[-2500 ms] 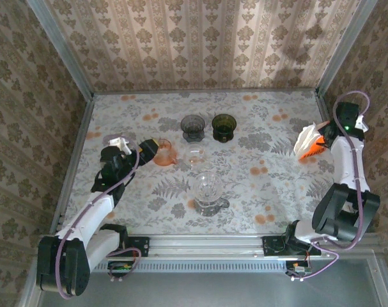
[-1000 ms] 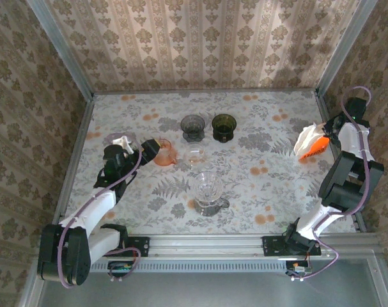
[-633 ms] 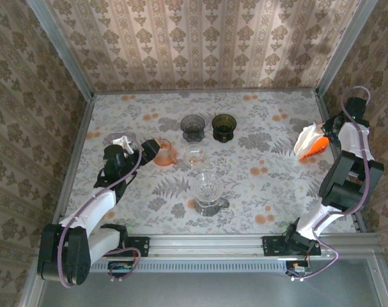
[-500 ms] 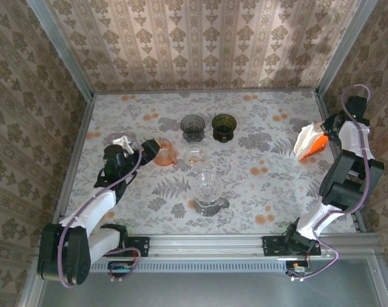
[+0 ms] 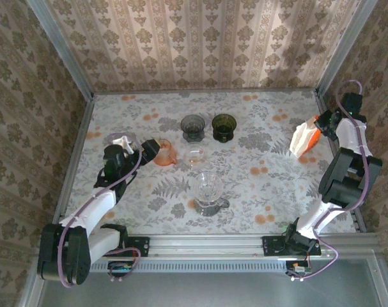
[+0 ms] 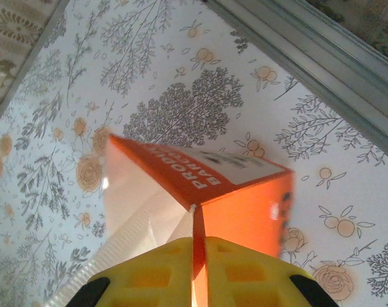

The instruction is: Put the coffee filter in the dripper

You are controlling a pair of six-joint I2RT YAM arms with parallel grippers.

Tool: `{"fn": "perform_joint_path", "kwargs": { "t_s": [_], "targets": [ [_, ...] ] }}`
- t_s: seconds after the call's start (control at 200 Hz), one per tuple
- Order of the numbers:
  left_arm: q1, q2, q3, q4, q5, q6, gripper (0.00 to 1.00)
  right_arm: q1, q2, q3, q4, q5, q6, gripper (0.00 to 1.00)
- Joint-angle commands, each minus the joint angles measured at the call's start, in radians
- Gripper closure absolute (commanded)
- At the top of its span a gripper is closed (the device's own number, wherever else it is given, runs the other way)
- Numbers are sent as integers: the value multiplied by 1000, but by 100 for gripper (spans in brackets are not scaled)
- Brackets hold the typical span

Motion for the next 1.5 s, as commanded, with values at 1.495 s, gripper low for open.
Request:
{"fn": "perform_joint_path", "kwargs": {
  "t_s": [1.495],
  "targets": [
    [-4,-8,5,24,25,-12,9,480,212,412,-403,195,-368,95]
  ]
}}
